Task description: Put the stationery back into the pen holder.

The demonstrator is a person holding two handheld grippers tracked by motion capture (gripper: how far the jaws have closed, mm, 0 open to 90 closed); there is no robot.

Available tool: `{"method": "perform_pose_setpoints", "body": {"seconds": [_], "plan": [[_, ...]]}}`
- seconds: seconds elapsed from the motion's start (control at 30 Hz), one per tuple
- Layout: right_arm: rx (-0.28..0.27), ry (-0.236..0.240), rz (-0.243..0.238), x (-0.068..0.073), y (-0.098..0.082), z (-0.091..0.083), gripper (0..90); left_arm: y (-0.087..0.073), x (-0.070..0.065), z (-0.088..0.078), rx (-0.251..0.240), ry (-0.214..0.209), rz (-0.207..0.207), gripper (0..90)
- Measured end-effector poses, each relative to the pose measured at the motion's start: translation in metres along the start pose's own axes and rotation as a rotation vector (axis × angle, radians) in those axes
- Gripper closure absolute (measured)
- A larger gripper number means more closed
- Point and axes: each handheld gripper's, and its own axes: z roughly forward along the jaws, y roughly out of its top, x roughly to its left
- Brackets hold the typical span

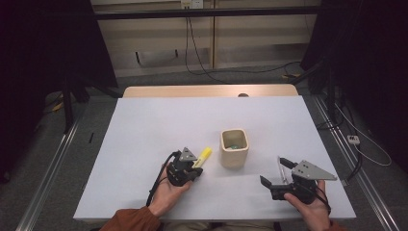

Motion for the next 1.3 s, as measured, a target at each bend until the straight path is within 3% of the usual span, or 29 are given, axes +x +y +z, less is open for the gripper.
{"method": "perform_pose_setpoints", "body": {"seconds": [0.23,0.4,0.63,0.83,0.9,1.0,1.1,1.17,1.23,1.3], "plan": [[-0.002,-0.001,-0.001,0.000,0.000,-0.001,4.2,0.000,0.005,-0.003,0.015,0.011,-0.019,90.0],[-0.003,0.001,-0.003,0.000,0.000,-0.001,4.2,-0.003,0.014,-0.007,-0.008,0.018,-0.041,90.0],[-0.004,0.002,-0.003,0.000,0.000,0.000,4.4,-0.001,0.013,-0.012,-0.042,0.027,-0.022,89.9],[-0.011,-0.005,-0.001,-0.001,0.001,-0.001,4.6,0.003,0.005,-0.014,-0.100,-0.010,-0.001,78.6],[-0.013,-0.002,-0.007,0.000,0.001,-0.001,4.6,0.005,0.004,-0.017,-0.122,-0.007,0.007,74.0],[-0.011,-0.001,-0.005,-0.001,0.001,-0.001,4.6,0.007,0.006,-0.019,-0.137,-0.010,0.007,58.2],[-0.013,-0.006,-0.006,-0.001,0.001,-0.001,4.6,0.008,0.011,-0.015,-0.117,-0.028,-0.016,35.8],[-0.017,-0.011,-0.001,-0.001,0.001,-0.001,4.6,0.009,0.013,-0.011,-0.097,-0.015,-0.019,24.1],[-0.015,-0.008,-0.003,-0.001,0.001,-0.001,4.6,0.012,0.015,-0.010,-0.083,-0.010,-0.033,17.1],[-0.011,-0.004,-0.005,0.000,0.001,0.000,4.6,0.016,0.017,-0.011,-0.067,-0.030,-0.003,11.6]]}}
